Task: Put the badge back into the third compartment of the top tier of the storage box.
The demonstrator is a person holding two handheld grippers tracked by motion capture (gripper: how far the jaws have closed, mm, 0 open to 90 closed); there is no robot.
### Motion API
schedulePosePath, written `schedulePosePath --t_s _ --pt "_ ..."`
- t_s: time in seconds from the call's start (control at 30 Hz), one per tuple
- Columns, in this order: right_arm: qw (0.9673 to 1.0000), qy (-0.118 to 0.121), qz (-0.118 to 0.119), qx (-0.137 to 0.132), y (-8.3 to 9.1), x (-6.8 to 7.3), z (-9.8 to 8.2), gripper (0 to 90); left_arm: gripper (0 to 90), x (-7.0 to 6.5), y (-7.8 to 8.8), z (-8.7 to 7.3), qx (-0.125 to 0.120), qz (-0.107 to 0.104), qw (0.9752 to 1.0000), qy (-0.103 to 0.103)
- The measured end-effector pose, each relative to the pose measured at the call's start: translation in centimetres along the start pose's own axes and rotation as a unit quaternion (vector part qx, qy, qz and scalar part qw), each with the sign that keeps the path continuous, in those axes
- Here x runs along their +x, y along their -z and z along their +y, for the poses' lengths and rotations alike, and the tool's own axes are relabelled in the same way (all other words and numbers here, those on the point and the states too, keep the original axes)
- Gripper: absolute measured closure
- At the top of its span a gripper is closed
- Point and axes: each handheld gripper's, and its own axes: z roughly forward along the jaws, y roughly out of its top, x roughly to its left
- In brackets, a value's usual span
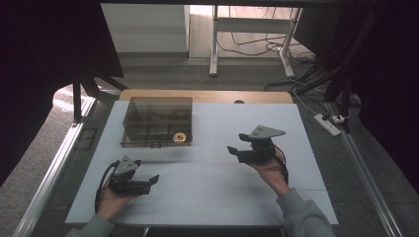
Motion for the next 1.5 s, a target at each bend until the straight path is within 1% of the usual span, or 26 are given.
schedulePosePath --t_s 0.37,0.53,0.6,0.77,0.87,1.03,1.13,1.3,1.33,1.37,1.5 --pt "0.9995 -0.018 -0.026 0.010 3.6 -1.0 -3.8 32.8 11.8 -0.1 -0.1 0.0 0.003 -0.001 1.0000 -0.002" --pt "0.9994 -0.021 -0.028 0.003 5.1 -1.2 -5.1 32.8 11.8 -0.1 -0.2 0.0 0.005 -0.002 1.0000 -0.002" --pt "0.9994 -0.020 -0.027 0.004 5.6 -1.2 -5.7 32.6 11.8 -0.1 -0.2 0.0 0.005 -0.002 1.0000 -0.002" --pt "0.9992 -0.024 -0.031 0.007 6.9 -1.4 -7.3 32.4 11.8 -0.2 -0.3 0.0 0.007 -0.002 1.0000 -0.003" --pt "0.9988 -0.030 -0.038 0.010 7.6 -1.7 -8.3 32.4 11.8 -0.2 -0.3 0.0 0.008 -0.002 1.0000 -0.003" --pt "0.9980 -0.039 -0.048 0.014 8.3 -2.3 -9.7 32.2 11.8 -0.2 -0.4 0.0 0.009 -0.002 1.0000 -0.003" --pt "0.9978 -0.040 -0.051 0.016 8.6 -2.6 -10.1 32.1 11.8 -0.2 -0.4 0.1 0.009 -0.001 1.0000 -0.003" --pt "0.9978 -0.041 -0.051 0.011 8.8 -2.7 -10.1 31.8 11.8 -0.2 -0.3 0.0 0.007 -0.001 1.0000 -0.003" --pt "0.9977 -0.039 -0.053 0.013 8.8 -2.7 -10.1 31.8 11.8 -0.2 -0.3 0.0 0.006 -0.001 1.0000 -0.002" --pt "0.9979 -0.041 -0.050 0.012 8.7 -2.6 -10.1 31.7 11.8 -0.2 -0.2 0.0 0.006 -0.001 1.0000 -0.002" --pt "0.9981 -0.038 -0.047 0.014 8.7 -2.5 -10.1 31.8 11.8 -0.2 -0.2 0.0 0.006 -0.002 1.0000 -0.003"
